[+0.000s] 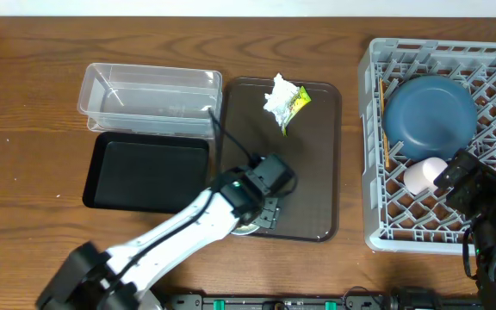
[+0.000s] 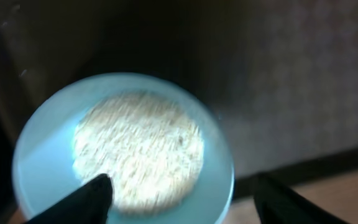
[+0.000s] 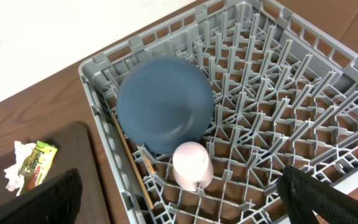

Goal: Sort waste into correct bins and load items into the dishwasher rack
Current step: 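Reach the left gripper to the white rice bowl and grasp it, then carry the rice bowl over the black tray and tip out the rice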

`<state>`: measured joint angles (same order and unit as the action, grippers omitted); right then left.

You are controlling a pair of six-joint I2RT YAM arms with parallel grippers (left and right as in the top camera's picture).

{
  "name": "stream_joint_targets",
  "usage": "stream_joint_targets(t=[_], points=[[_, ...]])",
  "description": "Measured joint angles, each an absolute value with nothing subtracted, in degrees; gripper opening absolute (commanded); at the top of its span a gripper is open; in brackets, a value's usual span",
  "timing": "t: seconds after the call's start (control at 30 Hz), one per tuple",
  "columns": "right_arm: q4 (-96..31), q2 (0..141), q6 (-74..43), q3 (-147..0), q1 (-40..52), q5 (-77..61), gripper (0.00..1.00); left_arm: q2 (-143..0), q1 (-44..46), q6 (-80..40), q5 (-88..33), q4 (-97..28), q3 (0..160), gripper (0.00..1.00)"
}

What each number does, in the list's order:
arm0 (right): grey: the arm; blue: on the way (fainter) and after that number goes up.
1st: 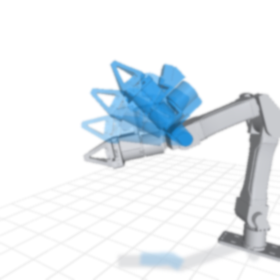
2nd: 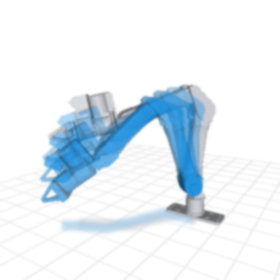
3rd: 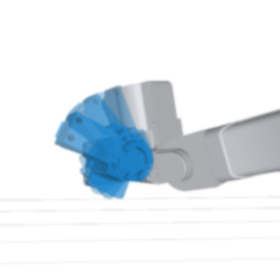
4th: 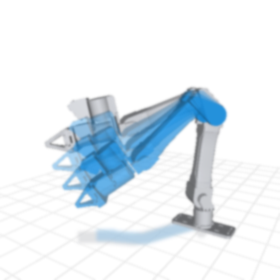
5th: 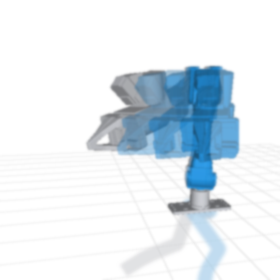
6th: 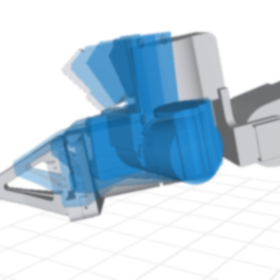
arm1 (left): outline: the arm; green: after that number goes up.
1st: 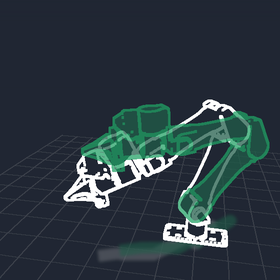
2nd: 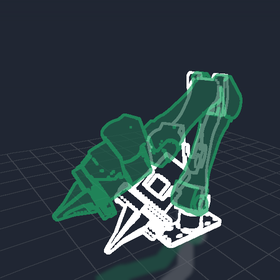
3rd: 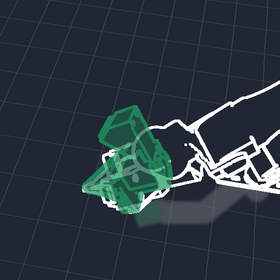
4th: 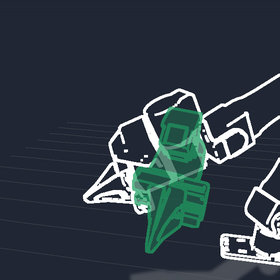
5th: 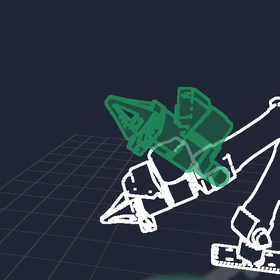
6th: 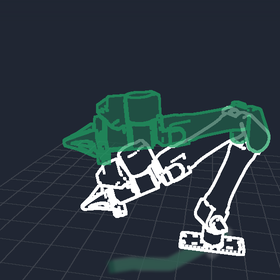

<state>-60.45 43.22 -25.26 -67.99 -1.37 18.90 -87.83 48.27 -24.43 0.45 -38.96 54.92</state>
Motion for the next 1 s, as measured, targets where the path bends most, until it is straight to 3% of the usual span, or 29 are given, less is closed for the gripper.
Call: stream_joint_targets(t=[0.2,0.43,0.77,1.0], points=[[-60.45,43.22,-25.23,-67.99,-1.37,18.90,0.99,-93.25,51.44,-21.43,1.48,-35.97,54.92,0.56],[-60.45,43.22,-25.26,-67.99,-1.37,18.90,0.99,-93.86,53.19,-19.16,1.80,-35.46,54.92,0.06],[-60.45,43.22,-25.26,-67.99,-1.37,18.90,0.99,-92.73,53.04,-18.15,-0.45,-37.41,57.54,0.06],[-60.45,43.22,-25.23,-67.99,-1.37,18.90,0.99,-80.27,48.25,-18.20,-6.63,-41.69,61.14,0.06]])
